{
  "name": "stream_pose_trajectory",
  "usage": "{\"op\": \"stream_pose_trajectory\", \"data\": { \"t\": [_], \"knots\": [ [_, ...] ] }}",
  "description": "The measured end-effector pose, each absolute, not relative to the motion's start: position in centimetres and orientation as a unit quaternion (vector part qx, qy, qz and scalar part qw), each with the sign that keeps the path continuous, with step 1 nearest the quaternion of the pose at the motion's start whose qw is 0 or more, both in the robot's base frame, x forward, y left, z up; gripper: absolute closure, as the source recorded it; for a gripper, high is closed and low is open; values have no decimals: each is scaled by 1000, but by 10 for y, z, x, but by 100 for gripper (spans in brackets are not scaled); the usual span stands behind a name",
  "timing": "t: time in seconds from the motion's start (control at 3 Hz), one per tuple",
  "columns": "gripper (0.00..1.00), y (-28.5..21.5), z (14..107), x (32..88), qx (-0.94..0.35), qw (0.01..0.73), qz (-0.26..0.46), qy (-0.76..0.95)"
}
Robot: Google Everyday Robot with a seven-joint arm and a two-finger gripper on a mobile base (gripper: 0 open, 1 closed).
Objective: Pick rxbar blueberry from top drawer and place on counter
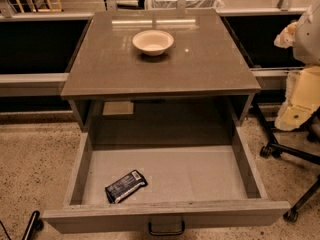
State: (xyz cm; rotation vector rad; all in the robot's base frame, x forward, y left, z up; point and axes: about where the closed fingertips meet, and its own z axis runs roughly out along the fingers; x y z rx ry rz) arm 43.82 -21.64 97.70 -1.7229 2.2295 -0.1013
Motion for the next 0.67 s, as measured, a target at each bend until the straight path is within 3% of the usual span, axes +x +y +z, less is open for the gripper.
{"op": "stream_pose_trajectory", "data": {
  "t": [0.33, 0.67],
  "knots": [
    [0, -216, 977, 438, -603, 160, -35, 780],
    [0, -176, 960, 451, -655, 164, -10, 737]
  ]
}}
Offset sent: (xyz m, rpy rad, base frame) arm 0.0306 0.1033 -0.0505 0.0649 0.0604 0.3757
